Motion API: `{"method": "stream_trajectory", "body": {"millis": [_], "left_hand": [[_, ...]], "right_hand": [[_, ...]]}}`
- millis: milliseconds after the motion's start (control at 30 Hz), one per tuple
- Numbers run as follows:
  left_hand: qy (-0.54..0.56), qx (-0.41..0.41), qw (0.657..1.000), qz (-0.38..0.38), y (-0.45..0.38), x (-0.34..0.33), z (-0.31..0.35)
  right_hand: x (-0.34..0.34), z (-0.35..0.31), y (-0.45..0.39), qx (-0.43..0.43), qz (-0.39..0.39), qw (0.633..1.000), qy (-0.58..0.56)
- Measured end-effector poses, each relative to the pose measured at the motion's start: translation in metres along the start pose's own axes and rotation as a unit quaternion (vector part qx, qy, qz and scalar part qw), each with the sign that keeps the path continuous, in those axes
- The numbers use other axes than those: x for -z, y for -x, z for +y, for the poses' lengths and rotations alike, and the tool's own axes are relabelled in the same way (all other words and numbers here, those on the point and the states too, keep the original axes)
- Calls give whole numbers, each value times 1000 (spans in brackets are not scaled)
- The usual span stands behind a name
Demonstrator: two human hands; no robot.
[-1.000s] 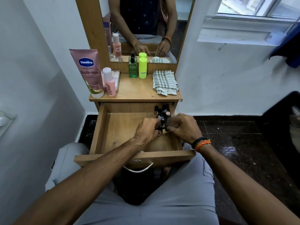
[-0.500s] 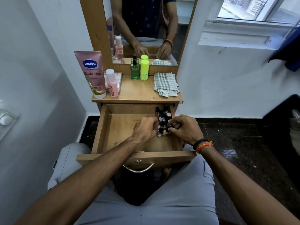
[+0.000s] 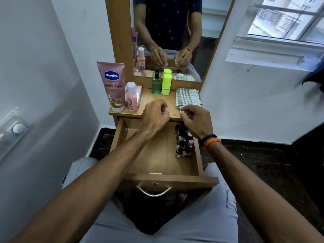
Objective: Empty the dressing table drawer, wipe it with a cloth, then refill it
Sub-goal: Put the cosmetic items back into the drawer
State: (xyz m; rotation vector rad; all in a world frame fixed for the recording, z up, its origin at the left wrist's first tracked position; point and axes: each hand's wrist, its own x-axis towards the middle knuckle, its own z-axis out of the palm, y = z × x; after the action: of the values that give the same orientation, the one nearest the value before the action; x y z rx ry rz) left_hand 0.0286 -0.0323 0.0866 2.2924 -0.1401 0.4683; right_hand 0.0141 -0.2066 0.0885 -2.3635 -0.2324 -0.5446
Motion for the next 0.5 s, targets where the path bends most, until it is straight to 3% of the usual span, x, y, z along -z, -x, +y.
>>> {"method": "stream_trajectory", "body": {"millis": [233,333,500], "left_hand": [[40,51,992,105,-50,2,-6],[46,71,991,106,-67,2,-5],[23,61,994,84,-91,3,-3]], "right_hand": [[-25,-24,-65,-20,28,999,-19],[-39,-29,-87,-36,28,999,-15],[-54,-35,-116,9,6,999,52]]}}
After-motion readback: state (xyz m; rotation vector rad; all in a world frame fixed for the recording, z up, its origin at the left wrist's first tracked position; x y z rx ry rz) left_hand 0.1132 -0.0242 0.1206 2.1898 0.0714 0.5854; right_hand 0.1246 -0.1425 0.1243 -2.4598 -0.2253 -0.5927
